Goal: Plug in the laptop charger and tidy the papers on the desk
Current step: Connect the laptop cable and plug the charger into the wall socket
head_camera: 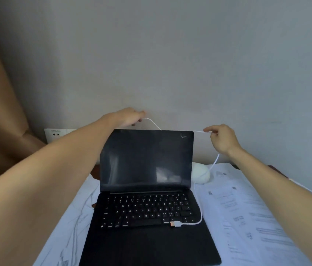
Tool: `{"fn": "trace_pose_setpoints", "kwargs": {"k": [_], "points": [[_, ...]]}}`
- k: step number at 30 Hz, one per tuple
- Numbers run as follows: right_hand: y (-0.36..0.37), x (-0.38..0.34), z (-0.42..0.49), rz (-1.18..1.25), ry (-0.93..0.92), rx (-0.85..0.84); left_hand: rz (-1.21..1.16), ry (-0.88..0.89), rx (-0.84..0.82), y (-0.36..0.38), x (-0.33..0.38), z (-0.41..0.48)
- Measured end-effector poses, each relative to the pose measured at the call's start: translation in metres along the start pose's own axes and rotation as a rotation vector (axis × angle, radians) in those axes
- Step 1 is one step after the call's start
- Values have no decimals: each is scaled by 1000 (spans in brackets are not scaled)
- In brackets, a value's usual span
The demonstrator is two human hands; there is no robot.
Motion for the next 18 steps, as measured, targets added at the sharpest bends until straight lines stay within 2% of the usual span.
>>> {"fn": "trace_pose_setpoints", "kwargs": {"k": [3, 6, 9, 12, 18], "points": [[3, 8, -20, 36, 36, -55, 51, 42, -4, 16, 15, -10], [7, 10, -45, 105, 56, -66, 221, 113, -7, 38, 25, -28], [11, 15, -67, 209, 78, -33, 265, 237, 47, 58, 34, -46], [16, 18, -86, 241, 101, -36, 460, 223, 123, 78, 35, -70], [23, 16, -118, 316, 101, -66, 473, 369, 183, 121, 27, -113]]}}
Point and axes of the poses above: each hand's wrist, its own z-axis towards the middle knuckle, its own y-axis out of the palm, x = y × z, the point moved 4 cm from there along z, towards the middle knuckle, and after that the axes turned 3 degrees about -x, right-handed, at the moved point
